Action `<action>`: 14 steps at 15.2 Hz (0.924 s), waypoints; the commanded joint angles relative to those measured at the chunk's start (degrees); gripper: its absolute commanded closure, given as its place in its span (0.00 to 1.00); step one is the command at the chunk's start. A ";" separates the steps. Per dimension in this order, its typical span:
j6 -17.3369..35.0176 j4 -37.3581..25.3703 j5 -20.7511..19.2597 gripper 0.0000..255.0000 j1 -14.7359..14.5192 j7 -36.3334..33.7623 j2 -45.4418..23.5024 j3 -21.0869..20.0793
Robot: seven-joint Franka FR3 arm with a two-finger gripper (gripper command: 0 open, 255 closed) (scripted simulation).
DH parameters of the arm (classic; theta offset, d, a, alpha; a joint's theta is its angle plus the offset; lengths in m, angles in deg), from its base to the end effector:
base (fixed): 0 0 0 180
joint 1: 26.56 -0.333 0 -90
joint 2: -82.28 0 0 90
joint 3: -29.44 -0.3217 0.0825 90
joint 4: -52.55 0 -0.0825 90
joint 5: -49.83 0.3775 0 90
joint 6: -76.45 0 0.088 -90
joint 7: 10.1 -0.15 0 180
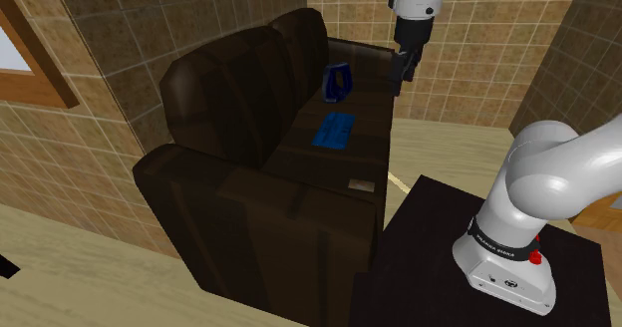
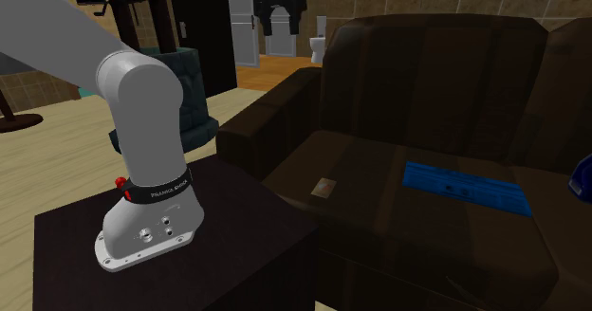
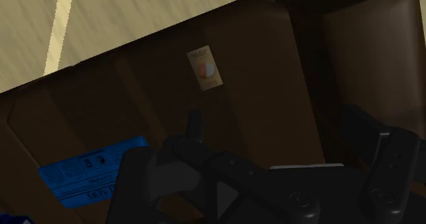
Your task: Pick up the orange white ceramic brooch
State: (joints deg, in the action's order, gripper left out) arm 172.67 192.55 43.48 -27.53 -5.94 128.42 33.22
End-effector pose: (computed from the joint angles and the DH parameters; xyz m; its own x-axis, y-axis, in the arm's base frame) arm 0.3009 -0.0333 0.5256 0.9979 0.0537 0.0353 0.0513 -0.9965 0.0657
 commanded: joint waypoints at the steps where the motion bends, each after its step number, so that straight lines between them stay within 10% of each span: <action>1: 0.00 0.00 0.00 0.00 0.00 0.00 0.00 0.00; 14: 27.61 14.57 -2.65 0.00 0.32 7.15 -13.57 8.01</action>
State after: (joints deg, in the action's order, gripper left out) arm 197.63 206.56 40.94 -27.14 0.55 116.87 40.52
